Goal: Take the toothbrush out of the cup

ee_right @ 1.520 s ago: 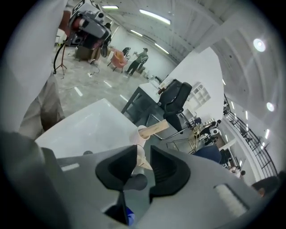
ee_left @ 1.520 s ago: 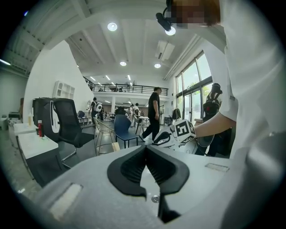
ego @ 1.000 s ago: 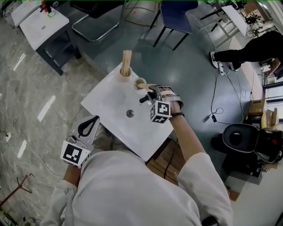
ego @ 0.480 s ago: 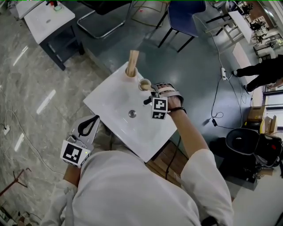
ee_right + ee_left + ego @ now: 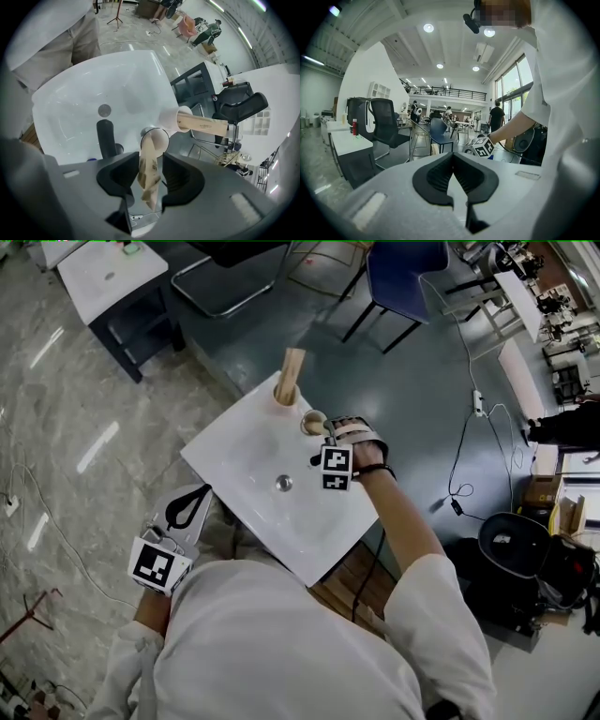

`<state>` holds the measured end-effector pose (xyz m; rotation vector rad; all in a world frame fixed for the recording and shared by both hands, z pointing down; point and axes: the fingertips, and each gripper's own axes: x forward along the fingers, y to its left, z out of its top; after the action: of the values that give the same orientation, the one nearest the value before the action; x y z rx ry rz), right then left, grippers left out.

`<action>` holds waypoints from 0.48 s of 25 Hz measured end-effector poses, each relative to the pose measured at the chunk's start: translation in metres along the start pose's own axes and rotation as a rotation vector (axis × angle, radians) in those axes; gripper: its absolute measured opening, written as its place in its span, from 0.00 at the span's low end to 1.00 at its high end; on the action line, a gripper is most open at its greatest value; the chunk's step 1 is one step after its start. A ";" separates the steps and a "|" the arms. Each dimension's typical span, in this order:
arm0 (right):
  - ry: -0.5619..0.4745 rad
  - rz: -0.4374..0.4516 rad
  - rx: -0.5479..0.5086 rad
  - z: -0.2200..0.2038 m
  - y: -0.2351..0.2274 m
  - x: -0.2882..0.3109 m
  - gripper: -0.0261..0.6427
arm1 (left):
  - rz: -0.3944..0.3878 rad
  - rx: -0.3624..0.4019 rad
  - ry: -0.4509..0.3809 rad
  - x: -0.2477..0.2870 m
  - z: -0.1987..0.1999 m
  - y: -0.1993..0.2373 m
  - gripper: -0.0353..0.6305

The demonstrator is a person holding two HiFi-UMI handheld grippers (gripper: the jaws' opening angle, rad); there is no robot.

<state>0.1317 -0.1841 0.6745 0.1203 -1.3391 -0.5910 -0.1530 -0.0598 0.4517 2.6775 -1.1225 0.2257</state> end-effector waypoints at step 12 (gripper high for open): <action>0.022 0.041 -0.051 -0.005 0.006 0.025 0.28 | 0.033 -0.034 0.016 -0.003 -0.009 0.010 0.06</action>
<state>0.1412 -0.1924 0.6979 0.0577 -1.3013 -0.5871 -0.1631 -0.0624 0.4612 2.6244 -1.1558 0.2317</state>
